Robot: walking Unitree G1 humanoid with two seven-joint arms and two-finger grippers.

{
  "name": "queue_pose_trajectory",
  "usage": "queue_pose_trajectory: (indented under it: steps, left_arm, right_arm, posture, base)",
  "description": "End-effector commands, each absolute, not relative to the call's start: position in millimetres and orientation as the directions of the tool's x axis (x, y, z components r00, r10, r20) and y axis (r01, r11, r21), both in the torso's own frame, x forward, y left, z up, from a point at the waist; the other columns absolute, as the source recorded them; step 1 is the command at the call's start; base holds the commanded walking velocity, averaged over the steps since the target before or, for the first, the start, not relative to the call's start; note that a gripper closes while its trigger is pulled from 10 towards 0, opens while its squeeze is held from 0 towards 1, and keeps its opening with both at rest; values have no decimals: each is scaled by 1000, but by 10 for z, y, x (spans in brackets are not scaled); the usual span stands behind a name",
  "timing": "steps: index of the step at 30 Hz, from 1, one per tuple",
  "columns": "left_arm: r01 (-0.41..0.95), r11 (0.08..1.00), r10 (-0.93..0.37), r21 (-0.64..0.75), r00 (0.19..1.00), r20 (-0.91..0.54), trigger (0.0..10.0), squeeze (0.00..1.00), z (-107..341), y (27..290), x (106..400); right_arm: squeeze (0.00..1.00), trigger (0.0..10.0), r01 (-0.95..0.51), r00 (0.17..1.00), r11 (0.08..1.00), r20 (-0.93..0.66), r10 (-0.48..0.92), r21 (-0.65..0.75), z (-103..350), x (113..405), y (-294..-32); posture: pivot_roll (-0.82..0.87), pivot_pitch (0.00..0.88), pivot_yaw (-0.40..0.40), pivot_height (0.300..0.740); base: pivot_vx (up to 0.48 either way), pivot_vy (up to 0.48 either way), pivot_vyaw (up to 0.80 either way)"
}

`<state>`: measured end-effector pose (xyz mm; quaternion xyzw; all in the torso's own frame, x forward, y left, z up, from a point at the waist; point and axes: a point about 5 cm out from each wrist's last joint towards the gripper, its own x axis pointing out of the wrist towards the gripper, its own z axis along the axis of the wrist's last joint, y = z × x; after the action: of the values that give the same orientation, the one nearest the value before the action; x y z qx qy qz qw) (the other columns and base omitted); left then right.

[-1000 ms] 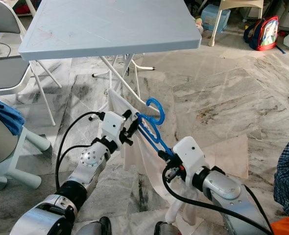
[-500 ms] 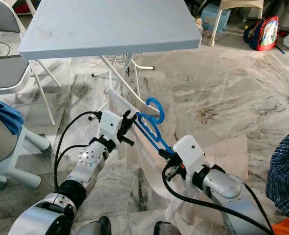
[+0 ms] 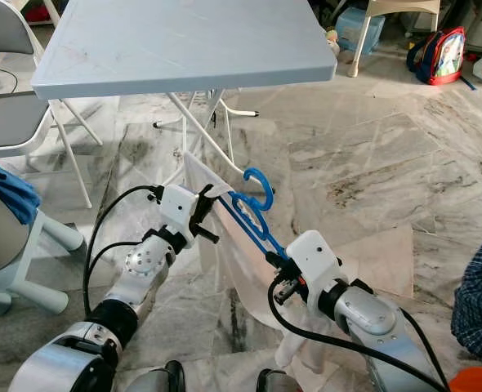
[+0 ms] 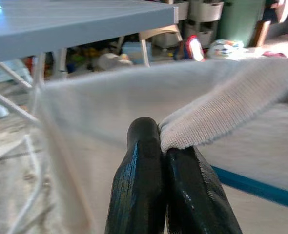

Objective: Hang hanger

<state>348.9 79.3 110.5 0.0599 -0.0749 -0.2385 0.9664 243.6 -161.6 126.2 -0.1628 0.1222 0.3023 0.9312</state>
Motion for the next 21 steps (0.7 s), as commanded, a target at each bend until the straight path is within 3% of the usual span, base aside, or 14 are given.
queue_pose_trajectory:
  steps: [1,11,21]
  left_arm:
    - [414,895,-433,165,895,104,0,0,1107,893,3522]
    - [336,920,-364,202,924,116,0,0,1201,1141,3606]
    - [316,923,-342,221,936,90,0,0,1207,1220,3637]
  right_arm:
    - [0,10000,-586,803,754,-338,491,-297,1246,2433,-1690]
    - [0,10000,-573,809,653,-470,353,-495,1075,2391,-2121]
    - [0,10000,-586,798,536,-548,251,-608,1063,2342,-2553]
  posture:
    - [-114,235,19,740]
    - [-105,237,21,740]
    - [-106,235,17,740]
  base:
    - [0,0,0]
    - [0,0,0]
    - [0,0,0]
